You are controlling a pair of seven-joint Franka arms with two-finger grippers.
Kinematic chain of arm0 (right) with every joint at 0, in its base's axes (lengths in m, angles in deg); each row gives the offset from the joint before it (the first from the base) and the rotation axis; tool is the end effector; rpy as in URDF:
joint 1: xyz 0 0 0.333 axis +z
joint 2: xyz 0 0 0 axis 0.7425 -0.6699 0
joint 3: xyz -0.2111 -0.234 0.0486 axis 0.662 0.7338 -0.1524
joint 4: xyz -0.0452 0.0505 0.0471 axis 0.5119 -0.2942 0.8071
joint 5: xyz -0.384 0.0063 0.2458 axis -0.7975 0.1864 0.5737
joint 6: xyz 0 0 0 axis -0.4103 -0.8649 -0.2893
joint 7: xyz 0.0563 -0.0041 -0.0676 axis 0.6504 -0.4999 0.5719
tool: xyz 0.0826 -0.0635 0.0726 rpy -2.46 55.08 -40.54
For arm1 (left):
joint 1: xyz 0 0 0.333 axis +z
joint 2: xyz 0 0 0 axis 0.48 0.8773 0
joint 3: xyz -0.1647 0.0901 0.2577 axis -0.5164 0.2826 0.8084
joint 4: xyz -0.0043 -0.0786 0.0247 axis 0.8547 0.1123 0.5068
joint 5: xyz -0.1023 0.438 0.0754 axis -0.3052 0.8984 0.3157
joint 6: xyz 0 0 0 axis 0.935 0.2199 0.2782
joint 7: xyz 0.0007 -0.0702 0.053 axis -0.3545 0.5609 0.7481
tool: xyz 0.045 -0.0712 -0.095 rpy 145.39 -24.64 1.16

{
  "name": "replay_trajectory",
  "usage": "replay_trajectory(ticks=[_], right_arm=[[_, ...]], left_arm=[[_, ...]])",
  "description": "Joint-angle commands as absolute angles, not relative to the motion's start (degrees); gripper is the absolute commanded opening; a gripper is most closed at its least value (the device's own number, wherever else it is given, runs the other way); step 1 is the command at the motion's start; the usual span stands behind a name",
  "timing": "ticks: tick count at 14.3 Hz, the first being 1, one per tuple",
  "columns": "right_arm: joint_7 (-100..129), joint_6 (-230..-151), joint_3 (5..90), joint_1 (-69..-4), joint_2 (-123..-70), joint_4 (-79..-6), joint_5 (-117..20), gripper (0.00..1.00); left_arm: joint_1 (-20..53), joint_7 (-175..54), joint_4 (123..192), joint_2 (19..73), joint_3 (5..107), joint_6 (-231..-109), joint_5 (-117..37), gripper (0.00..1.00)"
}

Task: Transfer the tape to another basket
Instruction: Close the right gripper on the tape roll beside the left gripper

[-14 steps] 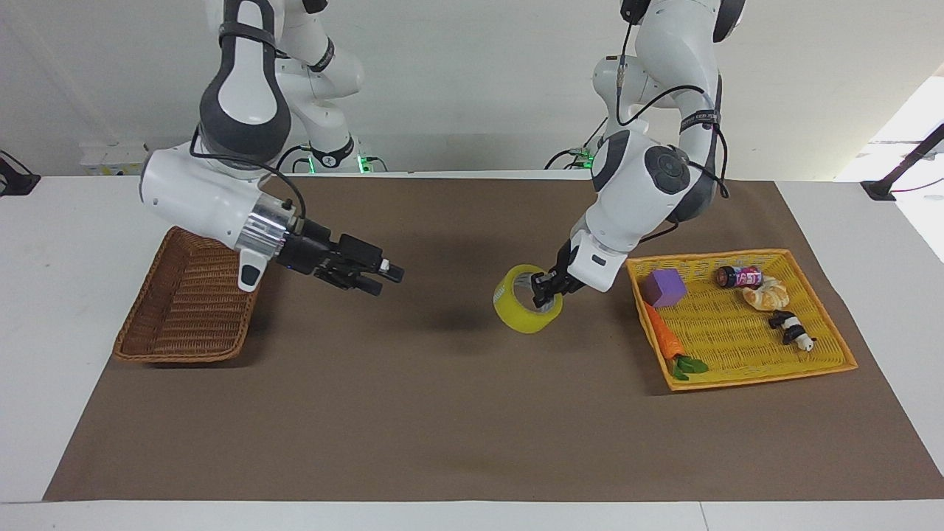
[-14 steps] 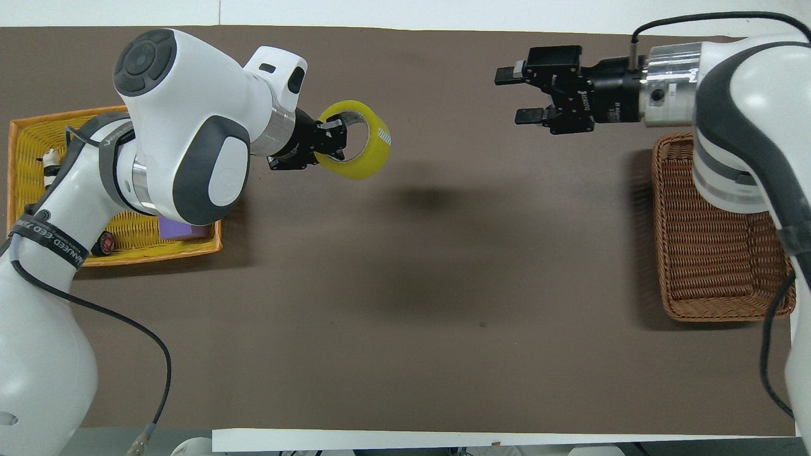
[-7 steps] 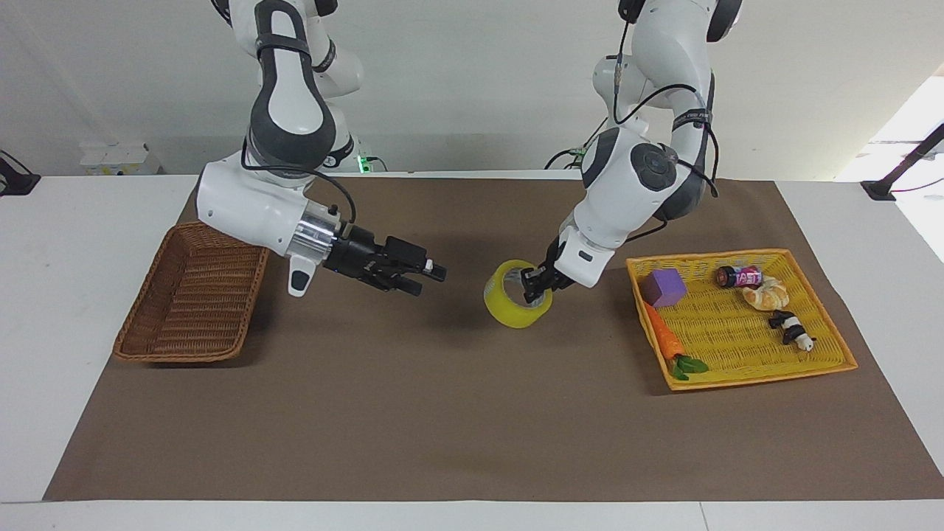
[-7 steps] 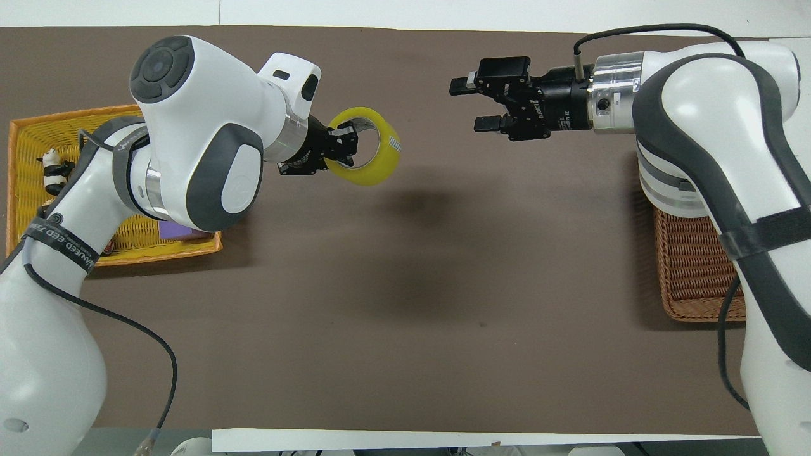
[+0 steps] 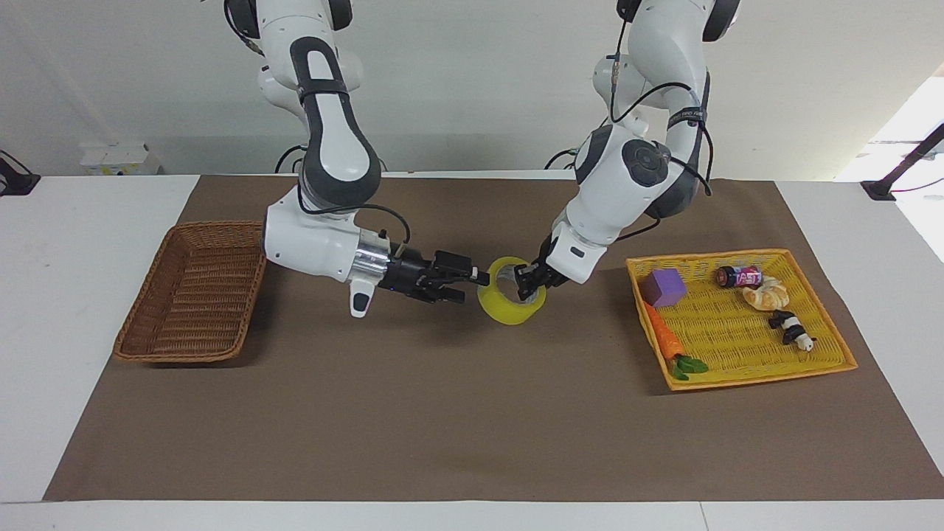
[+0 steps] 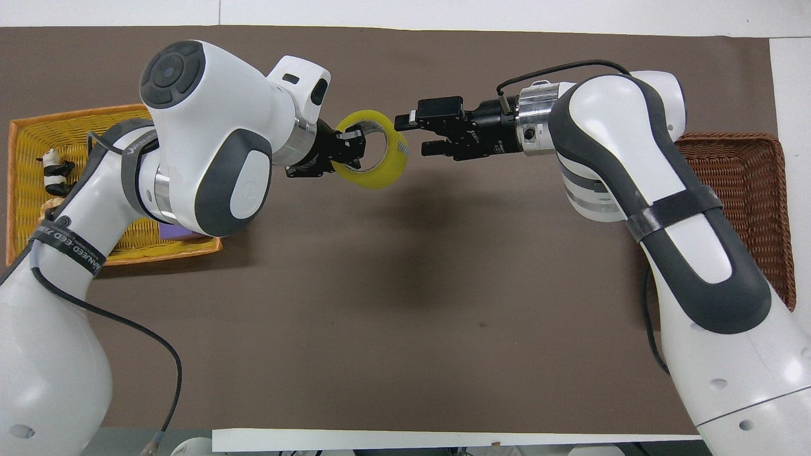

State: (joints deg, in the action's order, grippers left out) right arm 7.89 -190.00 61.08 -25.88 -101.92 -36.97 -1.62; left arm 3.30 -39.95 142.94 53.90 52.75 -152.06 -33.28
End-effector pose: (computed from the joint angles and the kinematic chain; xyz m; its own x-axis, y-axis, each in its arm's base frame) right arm 0.6829 0.2750 0.3752 0.9888 -0.1011 -0.1096 -0.1418 -0.4096 -0.9012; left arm 0.6088 -0.3975 0.4058 0.9750 0.1970 -0.1033 0.2201 -0.9215 0.3201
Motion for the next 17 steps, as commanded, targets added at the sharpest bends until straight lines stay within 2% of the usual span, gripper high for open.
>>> replay_trajectory(ticks=[1,4,11,17], right_arm=[[3.40,-190.32,61.08,-25.00,-100.75,-39.22,1.32,0.99],[-1.36,-190.49,61.08,-24.66,-100.92,-41.95,7.36,0.99],[-0.75,-190.58,61.08,-24.04,-100.57,-43.71,8.18,0.99],[-0.84,-190.23,61.08,-24.39,-100.48,-43.80,8.17,0.87]], left_arm=[[2.32,-39.83,145.13,51.71,53.70,-153.52,-34.57,0.00],[2.23,-39.75,145.31,51.71,53.70,-153.44,-34.57,0.00],[1.70,-39.75,145.31,51.71,53.70,-153.52,-34.57,0.00],[1.70,-39.75,145.31,51.71,53.70,-153.35,-34.57,0.00]])
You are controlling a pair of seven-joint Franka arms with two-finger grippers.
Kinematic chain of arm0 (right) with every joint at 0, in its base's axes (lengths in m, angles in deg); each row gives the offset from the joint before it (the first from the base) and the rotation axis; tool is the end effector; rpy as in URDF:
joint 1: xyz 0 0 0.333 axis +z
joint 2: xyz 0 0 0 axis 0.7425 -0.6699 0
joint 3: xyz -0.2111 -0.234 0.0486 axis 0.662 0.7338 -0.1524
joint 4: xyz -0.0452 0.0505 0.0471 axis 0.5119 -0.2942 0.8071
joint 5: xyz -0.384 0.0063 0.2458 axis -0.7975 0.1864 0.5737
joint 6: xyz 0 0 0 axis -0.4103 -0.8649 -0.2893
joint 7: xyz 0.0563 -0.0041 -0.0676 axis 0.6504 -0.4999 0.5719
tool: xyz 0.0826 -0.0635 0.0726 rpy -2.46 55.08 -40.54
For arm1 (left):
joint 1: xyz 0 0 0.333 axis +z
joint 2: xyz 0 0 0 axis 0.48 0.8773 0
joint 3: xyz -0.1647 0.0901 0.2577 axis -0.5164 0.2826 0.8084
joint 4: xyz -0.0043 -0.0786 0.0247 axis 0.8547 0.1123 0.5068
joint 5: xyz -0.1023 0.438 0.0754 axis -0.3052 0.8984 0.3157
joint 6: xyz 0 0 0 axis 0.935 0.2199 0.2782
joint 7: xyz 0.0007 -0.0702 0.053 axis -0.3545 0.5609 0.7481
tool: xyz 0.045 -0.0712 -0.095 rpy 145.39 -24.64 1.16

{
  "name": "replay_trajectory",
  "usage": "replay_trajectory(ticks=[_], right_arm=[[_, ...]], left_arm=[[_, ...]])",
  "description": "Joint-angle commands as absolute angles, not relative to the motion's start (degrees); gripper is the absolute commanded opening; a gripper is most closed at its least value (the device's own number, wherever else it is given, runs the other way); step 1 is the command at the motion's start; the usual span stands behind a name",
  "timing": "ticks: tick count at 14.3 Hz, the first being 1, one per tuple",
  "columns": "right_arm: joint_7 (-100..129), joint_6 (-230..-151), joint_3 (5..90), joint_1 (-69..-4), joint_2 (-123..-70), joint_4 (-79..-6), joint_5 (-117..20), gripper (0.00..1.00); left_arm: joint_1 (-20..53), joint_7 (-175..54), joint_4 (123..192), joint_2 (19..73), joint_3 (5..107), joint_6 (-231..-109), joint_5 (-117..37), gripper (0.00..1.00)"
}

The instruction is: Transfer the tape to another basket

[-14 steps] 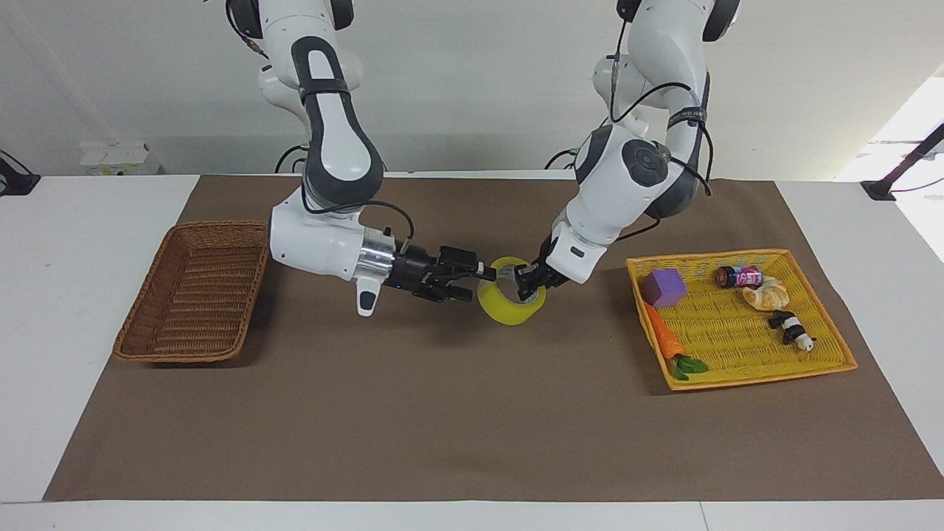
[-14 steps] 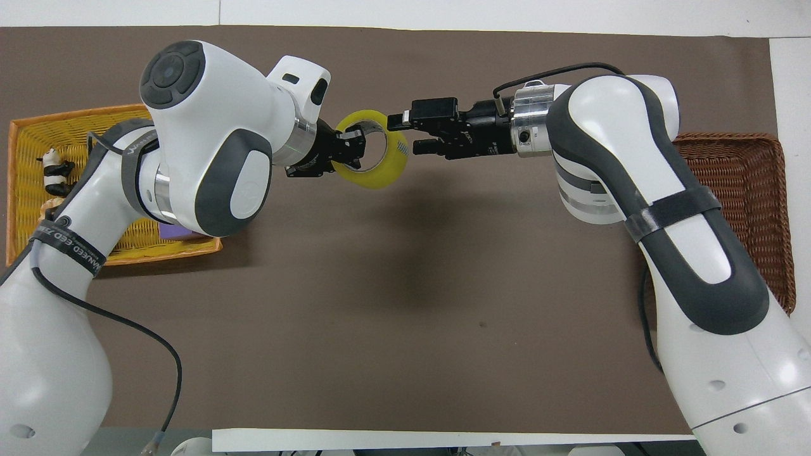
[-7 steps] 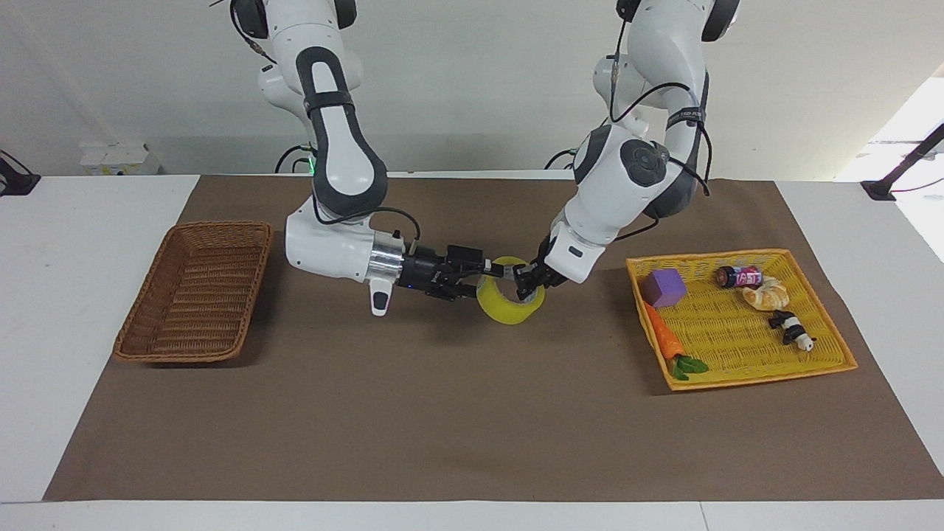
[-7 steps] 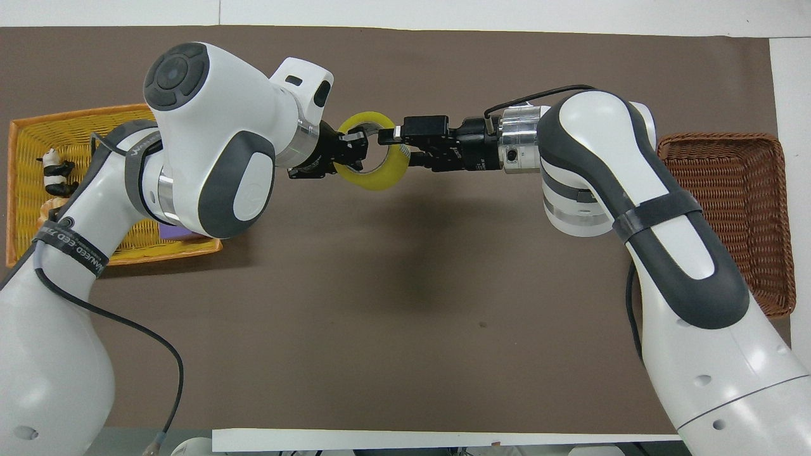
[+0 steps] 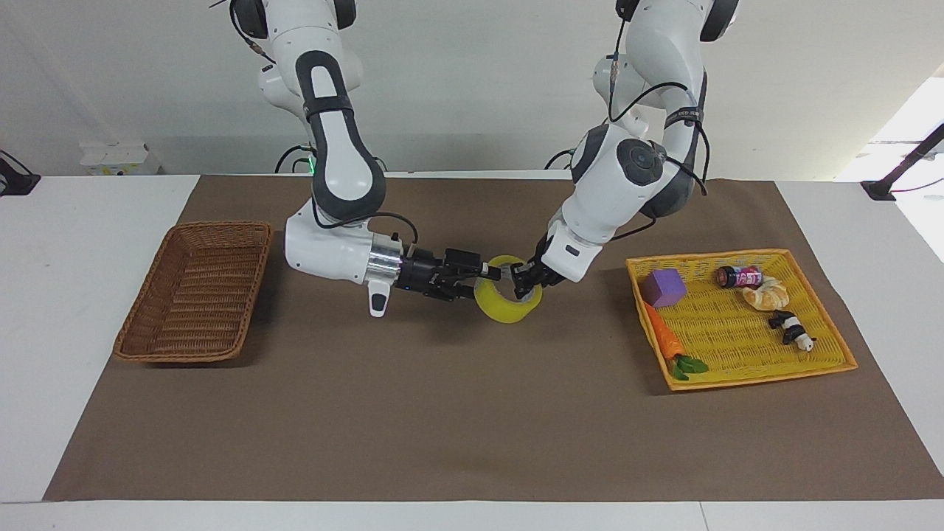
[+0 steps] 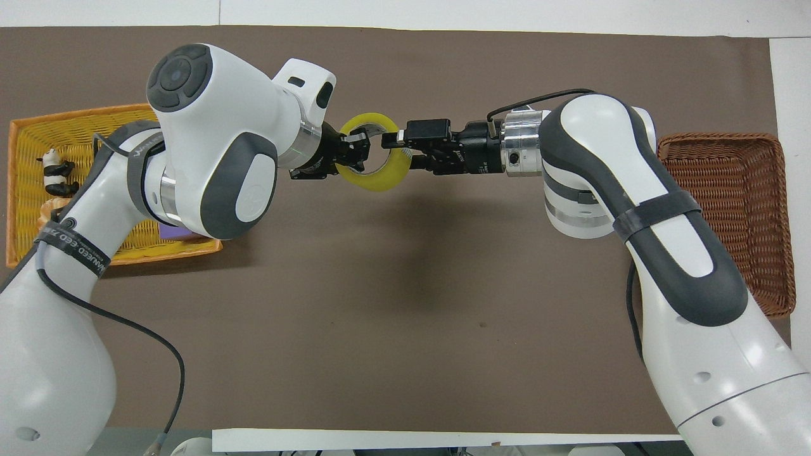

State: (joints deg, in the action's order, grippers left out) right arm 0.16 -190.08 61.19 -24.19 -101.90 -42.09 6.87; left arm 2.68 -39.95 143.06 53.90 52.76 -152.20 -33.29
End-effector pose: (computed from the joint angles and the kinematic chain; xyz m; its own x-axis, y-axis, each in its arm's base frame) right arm 0.6598 0.2888 0.3368 0.9892 -0.0946 -0.1117 -0.1369 -0.3281 -0.9347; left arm 0.6044 -0.4038 0.4049 0.9769 0.1873 -0.1030 0.2109 -0.9236 0.3201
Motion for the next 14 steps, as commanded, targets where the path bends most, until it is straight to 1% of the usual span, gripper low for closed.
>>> replay_trajectory(ticks=[1,3,4,5,6,7,14], right_arm=[[-0.84,-190.23,61.08,-24.39,-100.48,-43.80,8.17,0.81],[-0.84,-190.32,61.08,-24.30,-100.48,-43.80,8.17,0.58],[-0.84,-190.32,61.08,-24.30,-100.48,-43.80,8.17,0.43],[-0.84,-190.23,61.08,-24.30,-100.48,-43.80,8.17,0.23],[-0.75,-190.23,61.08,-24.30,-100.40,-43.80,8.17,0.06],[-0.83,-190.32,61.08,-24.30,-100.31,-43.80,8.17,0.00],[-1.01,-189.97,61.08,-24.48,-100.31,-43.71,8.17,0.00]], left_arm=[[1.79,-39.75,145.31,51.71,53.70,-153.26,-34.48,0.00],[1.70,-39.75,145.31,51.71,53.70,-153.35,-34.57,0.00],[1.70,-39.75,145.31,51.71,53.70,-153.35,-34.57,0.00],[1.70,-39.75,145.31,51.71,53.70,-153.35,-34.57,0.00],[1.70,-39.75,145.31,51.71,53.70,-153.26,-34.57,0.00],[1.70,-39.75,145.31,51.71,53.70,-153.35,-34.57,0.00],[1.79,-39.75,145.31,51.71,53.70,-153.35,-34.57,0.03]])
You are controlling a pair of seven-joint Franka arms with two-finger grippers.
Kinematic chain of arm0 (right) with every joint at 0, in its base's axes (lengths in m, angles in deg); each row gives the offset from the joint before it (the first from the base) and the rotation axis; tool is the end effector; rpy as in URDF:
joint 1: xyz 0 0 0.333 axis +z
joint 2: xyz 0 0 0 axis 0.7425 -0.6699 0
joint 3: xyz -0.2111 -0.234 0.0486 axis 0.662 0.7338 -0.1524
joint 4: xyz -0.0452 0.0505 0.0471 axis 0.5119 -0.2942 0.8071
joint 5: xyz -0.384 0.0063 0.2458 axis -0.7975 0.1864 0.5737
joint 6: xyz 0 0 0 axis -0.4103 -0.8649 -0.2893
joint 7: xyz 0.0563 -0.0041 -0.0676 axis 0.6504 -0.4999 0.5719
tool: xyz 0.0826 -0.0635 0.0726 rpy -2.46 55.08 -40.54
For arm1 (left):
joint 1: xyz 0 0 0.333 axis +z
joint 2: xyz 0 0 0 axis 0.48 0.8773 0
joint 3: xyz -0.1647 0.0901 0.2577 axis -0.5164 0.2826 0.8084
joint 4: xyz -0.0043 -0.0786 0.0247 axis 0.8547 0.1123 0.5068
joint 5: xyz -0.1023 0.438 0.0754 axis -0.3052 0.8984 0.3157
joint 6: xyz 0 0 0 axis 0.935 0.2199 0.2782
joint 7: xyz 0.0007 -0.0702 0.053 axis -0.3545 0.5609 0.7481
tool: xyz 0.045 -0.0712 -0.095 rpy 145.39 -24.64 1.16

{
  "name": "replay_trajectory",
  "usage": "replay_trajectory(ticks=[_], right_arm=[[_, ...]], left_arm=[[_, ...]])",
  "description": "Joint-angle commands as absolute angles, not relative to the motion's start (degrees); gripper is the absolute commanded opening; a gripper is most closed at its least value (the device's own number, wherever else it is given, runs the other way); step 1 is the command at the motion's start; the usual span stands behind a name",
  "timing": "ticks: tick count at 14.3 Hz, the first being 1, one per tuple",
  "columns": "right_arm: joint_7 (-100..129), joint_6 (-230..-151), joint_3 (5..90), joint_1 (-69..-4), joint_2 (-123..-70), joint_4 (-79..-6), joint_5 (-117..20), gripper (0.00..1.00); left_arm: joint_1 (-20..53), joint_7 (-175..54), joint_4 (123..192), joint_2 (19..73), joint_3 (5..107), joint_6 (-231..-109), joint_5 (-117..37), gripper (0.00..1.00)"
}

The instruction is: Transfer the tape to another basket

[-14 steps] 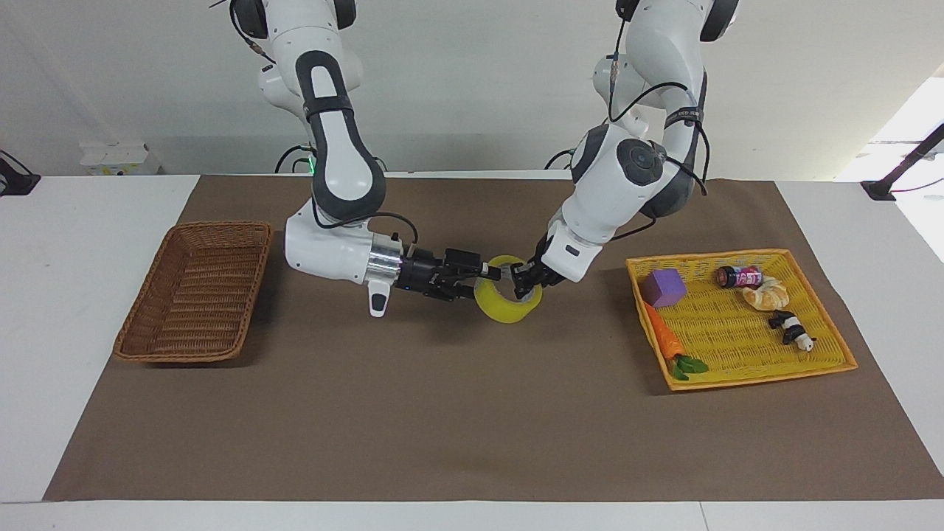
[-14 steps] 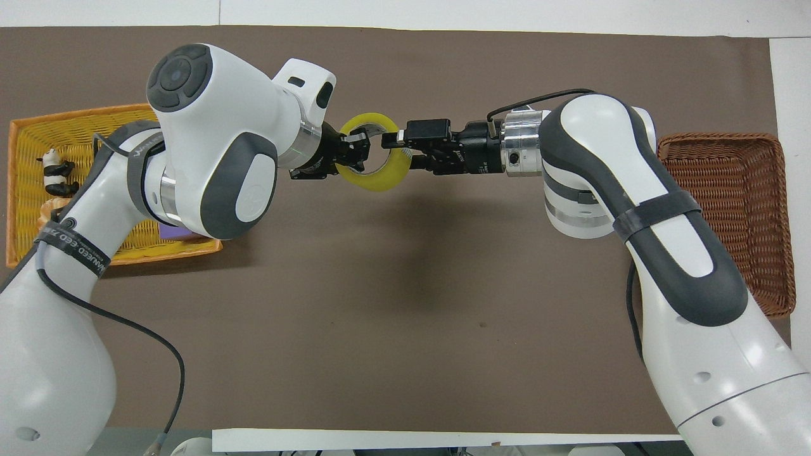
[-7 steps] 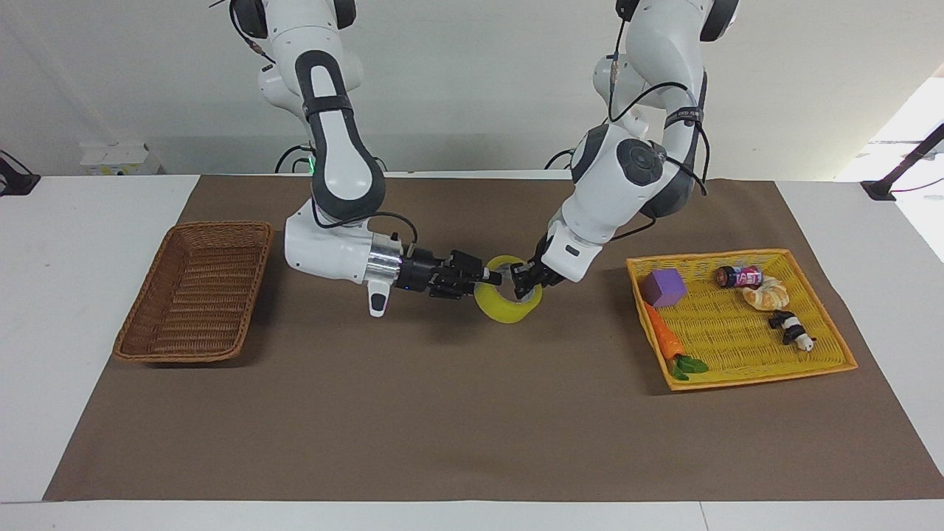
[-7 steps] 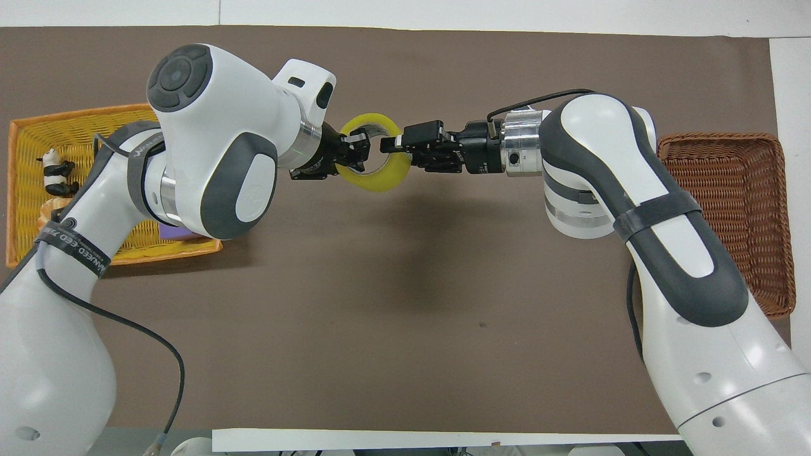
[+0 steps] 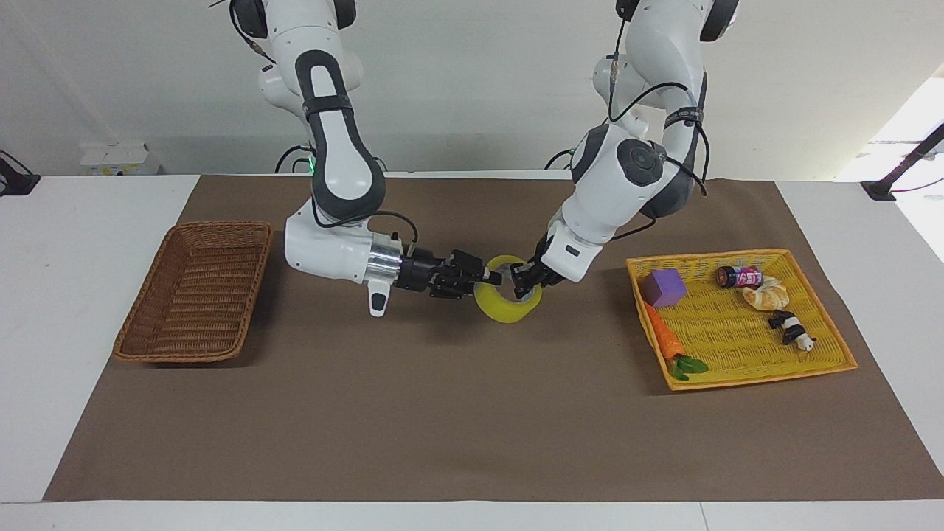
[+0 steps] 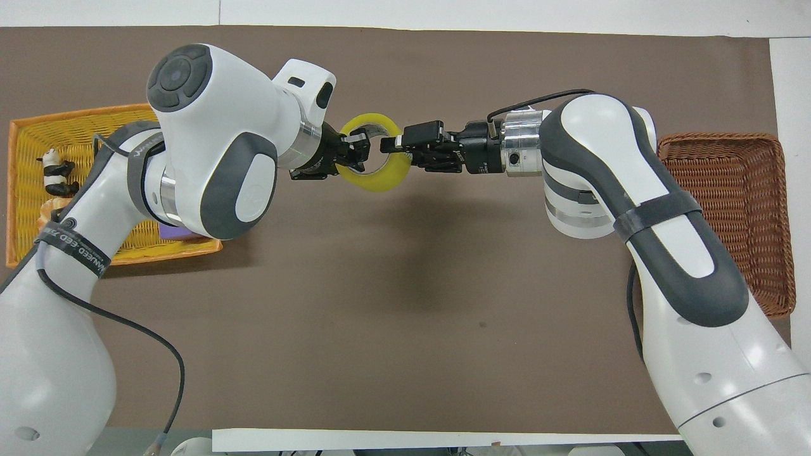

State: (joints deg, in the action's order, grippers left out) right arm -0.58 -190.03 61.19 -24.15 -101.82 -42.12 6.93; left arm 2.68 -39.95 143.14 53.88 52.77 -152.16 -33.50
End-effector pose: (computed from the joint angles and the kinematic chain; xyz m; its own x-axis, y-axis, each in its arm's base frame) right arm 0.6595 0.2893 0.3377 0.9910 -0.0893 -0.0995 -0.1235 -0.3278 -0.9366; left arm 0.6040 -0.4038 0.4044 0.9763 0.1884 -0.1066 0.2131 -0.9227 0.3212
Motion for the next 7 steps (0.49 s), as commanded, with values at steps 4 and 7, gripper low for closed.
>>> replay_trajectory(ticks=[4,7], right_arm=[[-1.10,-189.61,61.08,-24.56,-100.31,-43.45,8.17,0.00],[-1.10,-189.53,61.08,-24.91,-100.39,-43.45,8.17,0.00]], left_arm=[[1.79,-39.75,145.31,51.71,53.70,-153.26,-34.57,0.09],[1.88,-39.75,145.14,51.71,53.70,-153.09,-34.57,0.19]])
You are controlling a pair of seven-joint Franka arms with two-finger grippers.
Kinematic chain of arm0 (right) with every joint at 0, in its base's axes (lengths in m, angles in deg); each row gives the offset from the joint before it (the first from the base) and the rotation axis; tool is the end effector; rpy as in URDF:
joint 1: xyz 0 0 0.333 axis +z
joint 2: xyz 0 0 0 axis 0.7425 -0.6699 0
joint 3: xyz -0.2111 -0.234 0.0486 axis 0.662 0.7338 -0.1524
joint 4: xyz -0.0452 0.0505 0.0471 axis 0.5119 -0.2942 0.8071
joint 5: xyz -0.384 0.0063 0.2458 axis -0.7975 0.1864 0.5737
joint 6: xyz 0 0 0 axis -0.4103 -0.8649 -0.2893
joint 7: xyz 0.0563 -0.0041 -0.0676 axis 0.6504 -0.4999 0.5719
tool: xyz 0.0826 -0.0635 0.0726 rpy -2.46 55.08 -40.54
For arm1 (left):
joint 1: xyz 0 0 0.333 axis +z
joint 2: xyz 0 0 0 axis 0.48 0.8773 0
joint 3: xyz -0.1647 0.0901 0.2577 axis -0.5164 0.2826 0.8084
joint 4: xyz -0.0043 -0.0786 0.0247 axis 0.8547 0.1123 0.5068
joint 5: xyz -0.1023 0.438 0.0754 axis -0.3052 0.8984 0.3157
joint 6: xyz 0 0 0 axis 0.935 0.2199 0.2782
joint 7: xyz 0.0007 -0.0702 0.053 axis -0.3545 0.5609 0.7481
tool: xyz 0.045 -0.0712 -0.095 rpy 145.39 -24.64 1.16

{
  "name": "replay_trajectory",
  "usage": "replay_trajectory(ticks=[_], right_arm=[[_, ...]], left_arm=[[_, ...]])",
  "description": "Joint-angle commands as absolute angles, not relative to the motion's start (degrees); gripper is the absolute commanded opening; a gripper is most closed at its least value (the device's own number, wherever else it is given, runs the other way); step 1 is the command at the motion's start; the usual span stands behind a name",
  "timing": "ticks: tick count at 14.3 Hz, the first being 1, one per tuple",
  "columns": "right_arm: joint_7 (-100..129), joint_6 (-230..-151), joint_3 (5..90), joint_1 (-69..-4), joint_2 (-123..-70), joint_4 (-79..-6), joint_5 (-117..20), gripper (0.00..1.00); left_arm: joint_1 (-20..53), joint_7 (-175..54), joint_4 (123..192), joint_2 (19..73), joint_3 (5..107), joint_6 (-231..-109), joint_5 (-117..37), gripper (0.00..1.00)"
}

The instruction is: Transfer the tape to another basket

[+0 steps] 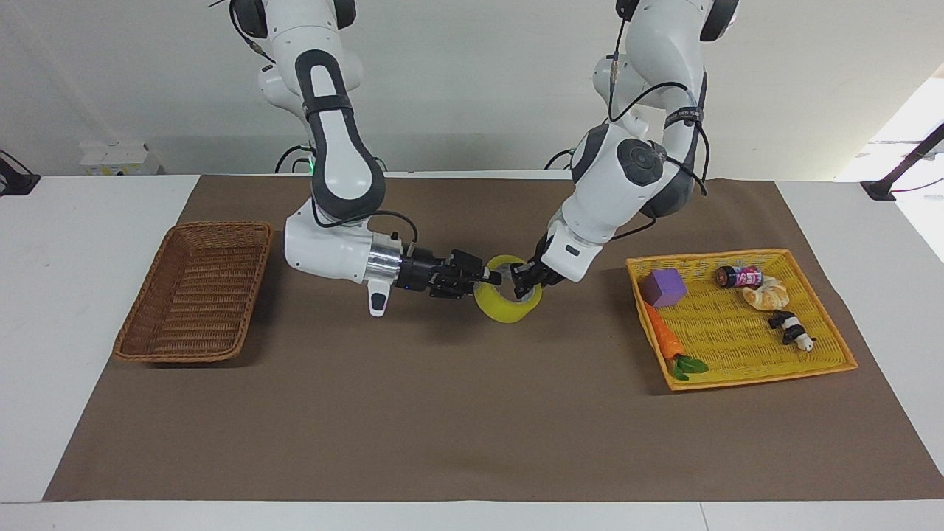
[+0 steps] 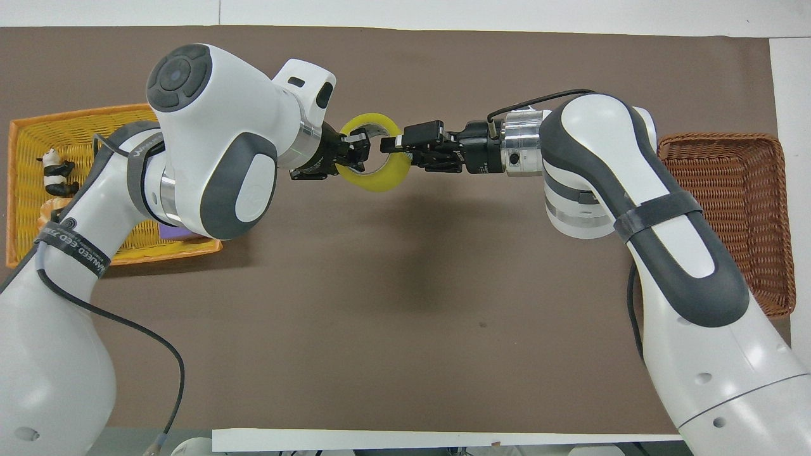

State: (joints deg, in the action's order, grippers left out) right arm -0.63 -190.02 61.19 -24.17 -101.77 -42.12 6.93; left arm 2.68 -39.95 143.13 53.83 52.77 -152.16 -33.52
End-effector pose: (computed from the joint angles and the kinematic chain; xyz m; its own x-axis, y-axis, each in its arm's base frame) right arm 0.6595 0.2891 0.3383 0.9912 -0.0892 -0.0979 -0.1220 -0.3274 -0.9370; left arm 0.6040 -0.4038 0.4051 0.9763 0.1884 -0.1060 0.2130 -0.9225 0.3220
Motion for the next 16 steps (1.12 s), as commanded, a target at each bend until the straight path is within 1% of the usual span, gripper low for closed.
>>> replay_trajectory(ticks=[1,2,3,5,7,10,12,13,14,16], right_arm=[[-1.10,-189.53,61.08,-24.92,-100.39,-43.45,8.17,0.00],[-1.19,-189.27,61.08,-24.92,-100.39,-43.45,8.17,0.00],[-1.10,-189.00,61.08,-24.92,-100.31,-43.45,8.17,0.00],[-1.19,-188.91,61.17,-25.00,-100.39,-43.45,8.17,0.00],[-1.19,-188.91,61.17,-25.00,-100.31,-43.45,8.17,0.00],[-1.19,-188.82,61.08,-25.00,-100.31,-43.36,8.17,0.00],[-1.19,-188.74,61.08,-25.35,-100.39,-43.27,8.17,0.00],[-1.27,-186.65,61.43,-27.18,-100.39,-42.40,6.43,0.00],[-1.27,-182.71,61.52,-30.94,-100.39,-41.79,3.55,0.00],[-1.54,-176.55,61.43,-37.72,-100.39,-41.17,-2.09,0.00]], left_arm=[[1.88,-39.66,144.87,51.71,53.70,-152.56,-34.48,0.47],[1.79,-39.31,144.35,51.71,53.88,-151.77,-33.87,0.89],[1.79,-39.22,143.21,51.62,54.05,-149.94,-33.43,0.99],[2.84,-39.48,138.31,51.18,54.32,-141.97,-32.03,0.99],[4.50,-39.83,135.48,50.92,54.49,-137.72,-31.15,0.99],[9.94,-40.10,135.38,47.67,54.84,-134.99,-29.74,0.99],[16.17,-46.37,135.38,46.44,54.85,-130.43,-27.38,0.99],[20.99,-54.69,135.20,45.04,55.02,-126.06,-24.32,0.99],[25.82,-62.08,135.03,43.64,55.63,-124.54,-21.85,0.99],[31.21,-67.50,135.81,42.39,55.55,-125.04,-21.47,0.99]])
